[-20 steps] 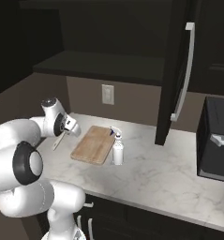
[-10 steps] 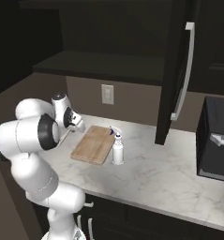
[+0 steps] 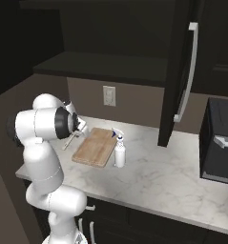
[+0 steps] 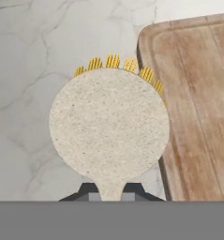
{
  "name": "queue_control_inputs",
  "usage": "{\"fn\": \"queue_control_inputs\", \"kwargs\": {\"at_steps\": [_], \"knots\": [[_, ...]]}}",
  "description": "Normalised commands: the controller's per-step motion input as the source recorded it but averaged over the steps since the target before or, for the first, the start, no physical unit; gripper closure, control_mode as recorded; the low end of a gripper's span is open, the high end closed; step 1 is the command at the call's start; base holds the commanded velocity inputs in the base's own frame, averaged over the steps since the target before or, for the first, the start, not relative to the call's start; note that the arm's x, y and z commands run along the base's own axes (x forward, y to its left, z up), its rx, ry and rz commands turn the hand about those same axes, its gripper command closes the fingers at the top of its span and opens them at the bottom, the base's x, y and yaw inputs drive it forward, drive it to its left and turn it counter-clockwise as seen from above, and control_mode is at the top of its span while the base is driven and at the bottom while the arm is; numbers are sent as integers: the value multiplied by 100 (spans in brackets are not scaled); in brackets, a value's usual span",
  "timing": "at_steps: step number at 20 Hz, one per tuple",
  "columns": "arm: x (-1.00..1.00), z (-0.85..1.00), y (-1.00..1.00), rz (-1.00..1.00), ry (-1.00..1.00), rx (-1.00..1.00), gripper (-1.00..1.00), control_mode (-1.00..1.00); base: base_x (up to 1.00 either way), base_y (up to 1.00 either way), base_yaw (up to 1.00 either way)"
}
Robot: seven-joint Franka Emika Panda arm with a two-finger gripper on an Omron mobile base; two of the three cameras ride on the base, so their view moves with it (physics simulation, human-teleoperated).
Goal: Grab the spray bottle from the cabinet, then place it next to the cutting board for sanitizing. Then grab the dish brush from the countertop next to the sink and place it next to the cutting board.
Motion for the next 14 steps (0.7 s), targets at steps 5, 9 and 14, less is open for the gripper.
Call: {"fn": "queue_control_inputs", "kwargs": {"at_steps": [5,9,14], "knots": [[36,-47,0,0,0,0,100,-100,0,0,0],[42,-43,1,0,1,0,100,-100,0,0,0],[41,-35,15,0,0,0,100,-100,0,0,0]]}}
